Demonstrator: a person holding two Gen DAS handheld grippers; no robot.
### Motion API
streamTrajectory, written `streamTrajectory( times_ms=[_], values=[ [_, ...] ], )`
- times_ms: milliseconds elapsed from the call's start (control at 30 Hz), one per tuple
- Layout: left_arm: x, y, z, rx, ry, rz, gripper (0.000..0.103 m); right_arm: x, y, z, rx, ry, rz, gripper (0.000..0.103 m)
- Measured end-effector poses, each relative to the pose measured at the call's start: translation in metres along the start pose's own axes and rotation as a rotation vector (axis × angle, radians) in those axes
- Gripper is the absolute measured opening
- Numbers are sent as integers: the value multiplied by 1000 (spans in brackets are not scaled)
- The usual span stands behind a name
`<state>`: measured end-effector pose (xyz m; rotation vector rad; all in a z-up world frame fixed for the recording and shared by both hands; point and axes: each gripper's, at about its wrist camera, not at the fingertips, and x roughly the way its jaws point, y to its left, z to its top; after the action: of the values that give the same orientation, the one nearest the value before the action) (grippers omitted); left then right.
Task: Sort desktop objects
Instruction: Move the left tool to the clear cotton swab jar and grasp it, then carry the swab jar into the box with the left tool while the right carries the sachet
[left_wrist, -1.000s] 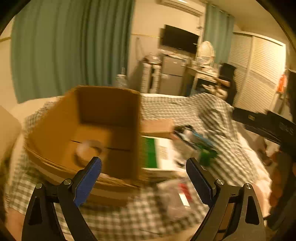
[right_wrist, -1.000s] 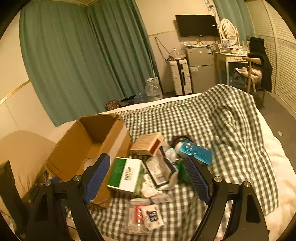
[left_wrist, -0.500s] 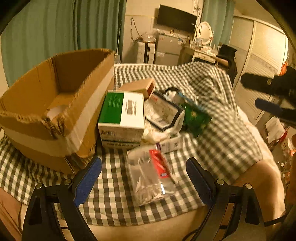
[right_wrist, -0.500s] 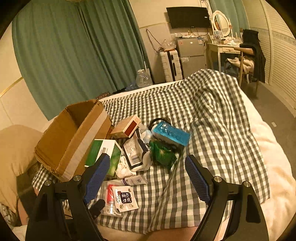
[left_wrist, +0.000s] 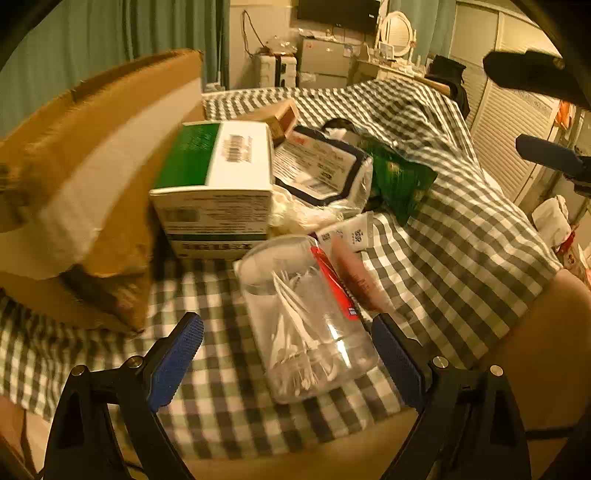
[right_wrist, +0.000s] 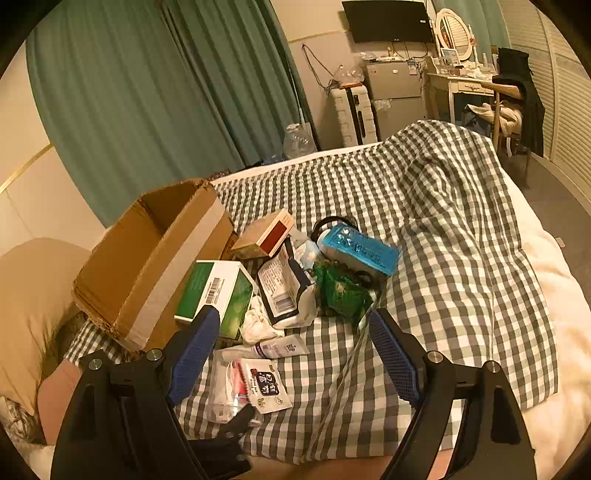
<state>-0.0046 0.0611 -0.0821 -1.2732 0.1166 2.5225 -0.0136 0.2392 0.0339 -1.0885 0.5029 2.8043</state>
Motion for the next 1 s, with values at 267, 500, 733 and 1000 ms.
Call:
streamTrajectory(
  times_ms=[267, 500, 733, 1000],
  values=[
    [13, 3, 1, 52, -18, -64, 72, 15, 9, -5, -21, 64, 10, 83],
    [-13, 28, -10, 23, -25, 2, 71, 45, 43, -26, -161, 222, 60, 83],
    [-15, 56, -26, -31, 16, 45, 70, 89, 72, -60, -279, 416, 34, 83],
    [-10, 63, -30, -41, 7, 25, 68, 137, 59, -74, -213, 566, -53, 83]
  ],
)
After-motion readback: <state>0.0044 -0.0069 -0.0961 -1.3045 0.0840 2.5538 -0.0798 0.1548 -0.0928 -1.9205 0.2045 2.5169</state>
